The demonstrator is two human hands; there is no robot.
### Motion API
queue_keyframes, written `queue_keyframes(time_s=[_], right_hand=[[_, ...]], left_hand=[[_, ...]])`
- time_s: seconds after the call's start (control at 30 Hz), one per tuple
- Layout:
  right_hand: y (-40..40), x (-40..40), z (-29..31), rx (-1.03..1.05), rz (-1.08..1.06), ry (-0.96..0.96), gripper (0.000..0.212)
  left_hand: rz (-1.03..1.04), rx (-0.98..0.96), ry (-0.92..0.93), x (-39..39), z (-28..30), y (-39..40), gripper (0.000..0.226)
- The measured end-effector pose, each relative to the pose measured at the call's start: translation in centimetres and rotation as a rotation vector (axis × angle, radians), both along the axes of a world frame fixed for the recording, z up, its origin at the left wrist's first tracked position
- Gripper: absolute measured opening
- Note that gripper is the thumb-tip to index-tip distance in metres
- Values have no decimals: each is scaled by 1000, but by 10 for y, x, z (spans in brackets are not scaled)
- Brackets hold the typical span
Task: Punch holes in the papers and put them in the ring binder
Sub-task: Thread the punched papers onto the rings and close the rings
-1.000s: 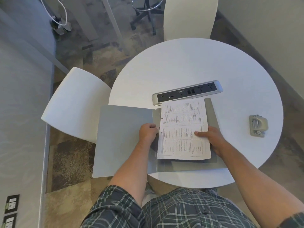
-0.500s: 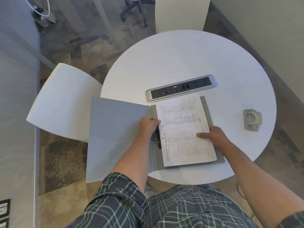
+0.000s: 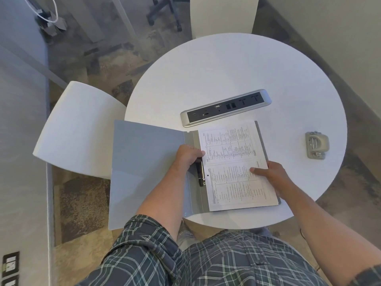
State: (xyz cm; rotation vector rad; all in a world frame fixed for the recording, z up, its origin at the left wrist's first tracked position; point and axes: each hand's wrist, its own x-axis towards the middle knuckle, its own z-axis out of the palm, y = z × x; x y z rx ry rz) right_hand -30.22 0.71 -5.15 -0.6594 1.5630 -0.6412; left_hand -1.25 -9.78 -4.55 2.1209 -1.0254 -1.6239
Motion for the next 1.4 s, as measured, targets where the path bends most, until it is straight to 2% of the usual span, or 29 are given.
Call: queue_keyframes(time_s=[0.23, 0.37, 0.57, 0.67, 0.73, 0.83, 0.9, 0.97, 1.03, 1.1, 1.2, 1.4], right_hand=[[4, -1, -1, -40, -34, 5, 22], [5, 1, -3, -44, -30, 35, 20], [6, 1, -3, -42, -4, 74, 25], [7, 3, 1, -61, -8, 68, 20], [8, 4, 3, -73, -14, 55, 16], [9, 4, 4, -83, -17, 53, 15], [9, 4, 3, -83, -16, 54, 17], [8, 4, 3, -84, -8, 59, 19], [8, 4, 2, -83, -5, 64, 21], [8, 4, 1, -77, -6, 70, 21], [7, 4, -1, -71, -1, 76, 23], [7, 7, 3, -81, -10, 74, 16]], left_hand=[[-12, 4, 25, -3, -4, 4, 18], [12, 27, 33, 0, -5, 4, 6], [4, 28, -34, 1, -8, 2, 4], [-38, -67, -84, -1, -11, 5, 11], [-72, -157, -188, -5, -6, 13, 16], [-91, -317, -351, -8, 1, 26, 15], [-98, -348, -405, -9, 7, 35, 11], [-120, -302, -390, -8, 14, 49, 10], [-128, -238, -328, -6, 17, 66, 24], [-130, -173, -269, -3, 13, 79, 28], [-131, -96, -156, -2, 4, 89, 19], [-122, -84, -122, -7, 1, 90, 8]])
